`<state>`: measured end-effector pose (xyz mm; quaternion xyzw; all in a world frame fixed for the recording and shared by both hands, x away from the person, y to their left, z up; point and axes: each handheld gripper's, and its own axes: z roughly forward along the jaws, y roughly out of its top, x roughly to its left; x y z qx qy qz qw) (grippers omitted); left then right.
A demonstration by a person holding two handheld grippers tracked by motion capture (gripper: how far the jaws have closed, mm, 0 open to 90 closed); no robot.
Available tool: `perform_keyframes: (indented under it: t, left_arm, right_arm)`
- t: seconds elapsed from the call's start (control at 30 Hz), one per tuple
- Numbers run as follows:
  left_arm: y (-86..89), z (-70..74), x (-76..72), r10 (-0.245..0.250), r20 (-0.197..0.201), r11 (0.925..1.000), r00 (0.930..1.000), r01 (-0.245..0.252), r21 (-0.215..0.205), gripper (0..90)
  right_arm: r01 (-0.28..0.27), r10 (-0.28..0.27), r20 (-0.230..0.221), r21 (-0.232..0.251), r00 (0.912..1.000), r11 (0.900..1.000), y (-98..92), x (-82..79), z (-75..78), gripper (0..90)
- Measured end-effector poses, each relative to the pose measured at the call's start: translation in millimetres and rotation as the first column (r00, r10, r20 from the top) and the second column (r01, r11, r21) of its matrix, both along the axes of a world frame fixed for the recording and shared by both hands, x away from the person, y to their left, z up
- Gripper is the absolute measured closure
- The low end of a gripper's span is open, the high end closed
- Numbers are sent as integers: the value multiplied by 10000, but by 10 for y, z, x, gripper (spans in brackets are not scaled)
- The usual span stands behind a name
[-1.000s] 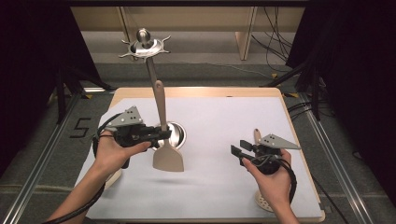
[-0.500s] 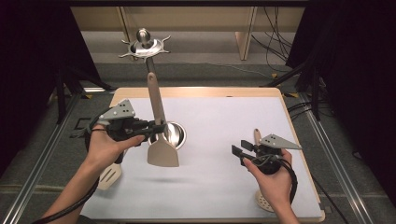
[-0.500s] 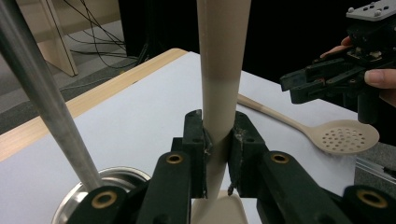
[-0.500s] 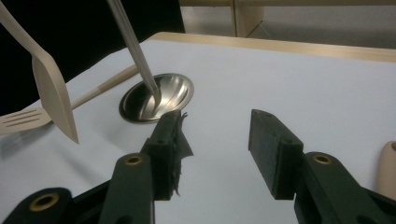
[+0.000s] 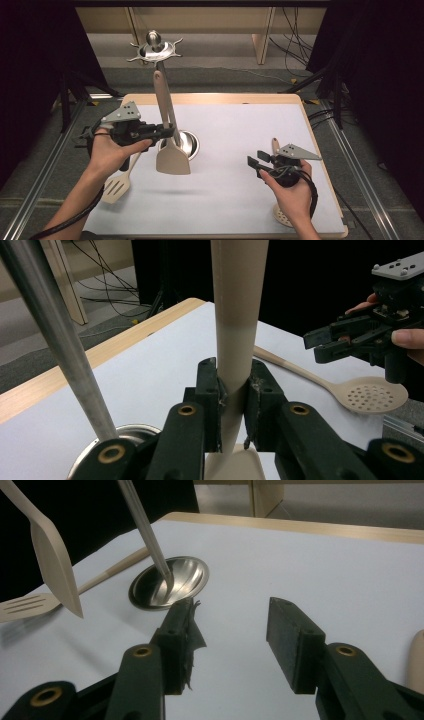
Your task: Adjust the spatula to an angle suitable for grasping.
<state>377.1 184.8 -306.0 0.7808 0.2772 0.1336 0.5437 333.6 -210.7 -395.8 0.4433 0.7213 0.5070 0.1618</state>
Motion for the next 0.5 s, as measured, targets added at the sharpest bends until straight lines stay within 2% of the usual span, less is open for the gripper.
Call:
perform_keyframes:
  t: [0.1, 0.2, 0.3, 0.5]
  left_arm:
    - [9, 9, 23, 13, -25, 10000, 10000, -13, -5, 781]
    - [17, 17, 45, 82, -50, 10000, 10000, -82, -18, 781]
    - [26, 24, 66, 158, -80, 9999, 9998, -158, -41, 781]
    - [42, 35, 109, 223, -84, 9997, 9997, -223, -38, 782]
  right_arm:
    - [74, -74, 11, -188, 10000, 9998, -17, -2, 4, 548]
    - [63, -63, 15, -20, 10000, 10000, -11, 3, -4, 548]
    - [96, -96, 33, -203, 9999, 9997, -21, 2, -1, 548]
    - [64, -64, 5, -85, 10000, 9999, -10, 2, -2, 548]
